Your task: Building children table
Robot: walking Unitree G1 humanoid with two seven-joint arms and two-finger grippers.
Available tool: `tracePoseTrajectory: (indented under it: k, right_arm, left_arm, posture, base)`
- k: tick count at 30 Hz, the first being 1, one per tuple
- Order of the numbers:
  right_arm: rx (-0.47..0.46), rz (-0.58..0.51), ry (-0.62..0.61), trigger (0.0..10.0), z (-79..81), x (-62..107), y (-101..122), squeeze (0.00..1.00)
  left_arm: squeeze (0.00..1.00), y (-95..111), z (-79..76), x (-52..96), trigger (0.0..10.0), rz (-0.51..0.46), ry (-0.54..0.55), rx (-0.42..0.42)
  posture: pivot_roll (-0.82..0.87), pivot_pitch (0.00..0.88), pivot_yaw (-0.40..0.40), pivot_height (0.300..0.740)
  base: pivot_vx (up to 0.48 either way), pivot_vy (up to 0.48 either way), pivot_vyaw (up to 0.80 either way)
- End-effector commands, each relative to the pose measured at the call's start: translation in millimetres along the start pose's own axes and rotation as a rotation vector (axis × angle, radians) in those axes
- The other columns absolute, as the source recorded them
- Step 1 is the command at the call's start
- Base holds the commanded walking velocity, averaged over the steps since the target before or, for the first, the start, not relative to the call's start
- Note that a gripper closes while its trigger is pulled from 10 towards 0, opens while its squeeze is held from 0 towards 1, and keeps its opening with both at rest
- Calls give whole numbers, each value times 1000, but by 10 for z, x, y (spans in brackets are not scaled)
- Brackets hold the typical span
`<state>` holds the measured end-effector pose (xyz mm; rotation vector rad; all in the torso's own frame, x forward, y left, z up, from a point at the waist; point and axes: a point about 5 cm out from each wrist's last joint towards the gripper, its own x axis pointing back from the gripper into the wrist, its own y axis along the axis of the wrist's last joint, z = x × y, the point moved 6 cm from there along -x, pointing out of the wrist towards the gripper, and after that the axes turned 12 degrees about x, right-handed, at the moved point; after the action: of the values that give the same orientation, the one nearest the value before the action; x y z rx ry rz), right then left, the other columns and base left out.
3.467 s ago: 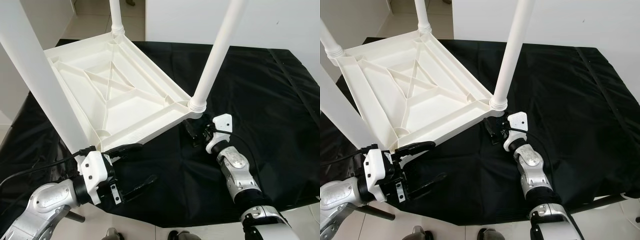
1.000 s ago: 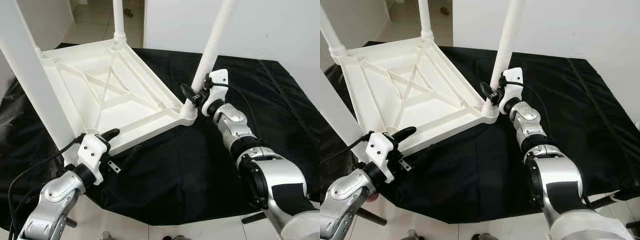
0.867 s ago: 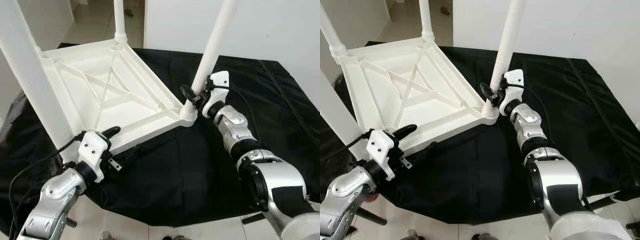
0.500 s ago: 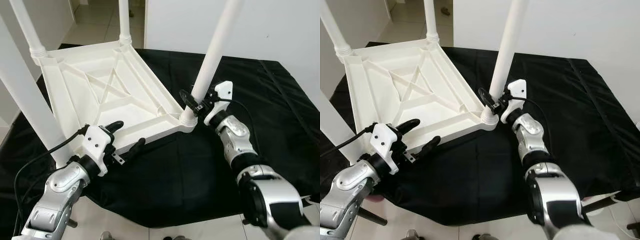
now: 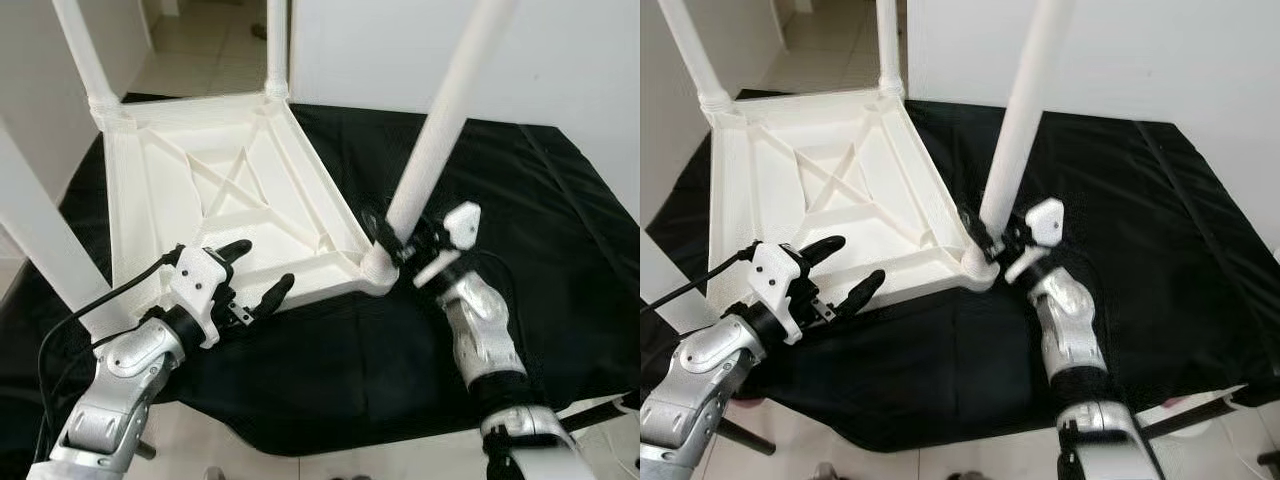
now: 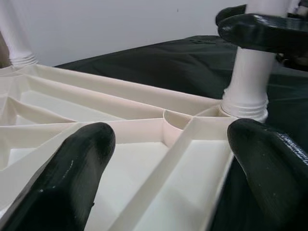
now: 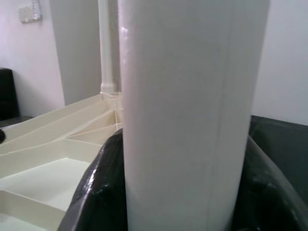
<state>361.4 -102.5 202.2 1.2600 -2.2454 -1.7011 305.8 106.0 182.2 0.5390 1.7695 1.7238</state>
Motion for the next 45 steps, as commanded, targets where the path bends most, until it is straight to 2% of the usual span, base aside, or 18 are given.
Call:
tracePoseTrajectory:
  k: [1, 5, 10, 11, 12, 13, 15, 16, 17, 18, 19, 20, 24, 25, 33, 36, 39, 45]
  right_arm:
    - [-9, 13, 67, 0, 245, 71, 34, 0]
    - [-63, 6, 33, 0, 429, 234, 204, 0]
    - [-84, 14, 17, 0, 453, 273, 223, 0]
    - [-95, 35, -23, 10000, 424, 317, 195, 0]
    - [-95, 35, -23, 10000, 424, 317, 195, 0]
    - [-75, 80, -153, 10000, 179, 351, 58, 0]
    - [-75, 80, -153, 10000, 179, 351, 58, 0]
    - [-82, 88, -198, 10000, 83, 347, 11, 0]
    - [-82, 88, -198, 10000, 83, 347, 11, 0]
    - [-75, 92, -227, 10000, 11, 337, 0, 753]
    - [-75, 92, -227, 10000, 11, 337, 0, 753]
    - [-68, 91, -251, 10000, -59, 301, -1, 1000]
    - [-83, 95, -272, 10000, -109, 262, 32, 1000]
    - [-85, 90, -278, 10000, -129, 224, 54, 0]
    - [-74, 81, -277, 10000, -137, 125, 128, 0]
    - [-45, 73, -322, 10000, -230, 120, 157, 0]
    - [-31, 92, -403, 10000, -354, 202, 127, 0]
    - [-31, 124, -459, 10000, -389, 313, 87, 0]
  left_arm:
    - [0, -50, -10, 2, 10000, 25, -15, -3]
    - [0, -50, 1, 14, 10000, 25, -11, -8]
    - [0, -50, 10, 17, 10000, 25, -8, -10]
    - [0, -50, 20, 17, 10000, 24, -5, -11]
    - [0, -50, 20, 17, 10000, 24, -5, -11]
    - [0, -60, 26, -7, 10000, 22, -4, -12]
    - [0, -60, 26, -7, 10000, 22, -4, -12]
    - [0, -64, 27, -18, 10000, 22, -5, -13]
    - [0, -64, 27, -18, 10000, 22, -5, -13]
    - [0, -68, 31, -25, 10000, 22, -4, -12]
    - [0, -68, 31, -25, 10000, 22, -4, -12]
    - [0, -69, 38, -29, 10000, 21, 0, -9]
    - [0, -72, 44, -24, 10000, 21, 6, -7]
    - [0, -76, 54, -10, 10000, 25, 15, -9]
    - [0, -79, 109, 21, 10000, 31, 53, 1]
    - [0, -88, 128, 38, 10000, 43, 53, -4]
    - [0, -94, 167, 34, 10000, 57, 45, -20]
    - [0, -135, 210, 20, 10000, 80, 35, -36]
  posture:
    - [58, 109, -40, 740]
    - [66, 105, -49, 740]
    - [65, 101, -50, 740]
    - [59, 96, -48, 740]
    - [59, 96, -48, 740]
    - [56, 88, -46, 740]
    - [56, 88, -46, 740]
    - [56, 88, -46, 740]
    - [56, 88, -46, 740]
    - [59, 83, -44, 740]
    - [59, 83, -44, 740]
    - [62, 82, -44, 740]
    - [67, 79, -44, 740]
    - [74, 81, -46, 740]
    - [81, 86, -45, 740]
    - [87, 90, -49, 740]
    - [84, 90, -44, 740]
    - [71, 88, -33, 740]
  base:
    - [0, 0, 0]
    - [0, 0, 0]
    - [0, 0, 0]
    - [0, 0, 0]
    - [0, 0, 0]
    - [0, 0, 0]
    - [0, 0, 0]
    - [0, 0, 0]
    - [0, 0, 0]
    - [0, 0, 0]
    - [0, 0, 0]
    - [0, 0, 0]
    - [0, 0, 0]
    - [0, 0, 0]
    - [0, 0, 0]
    - [0, 0, 0]
    - [0, 0, 0]
    - [0, 0, 0]
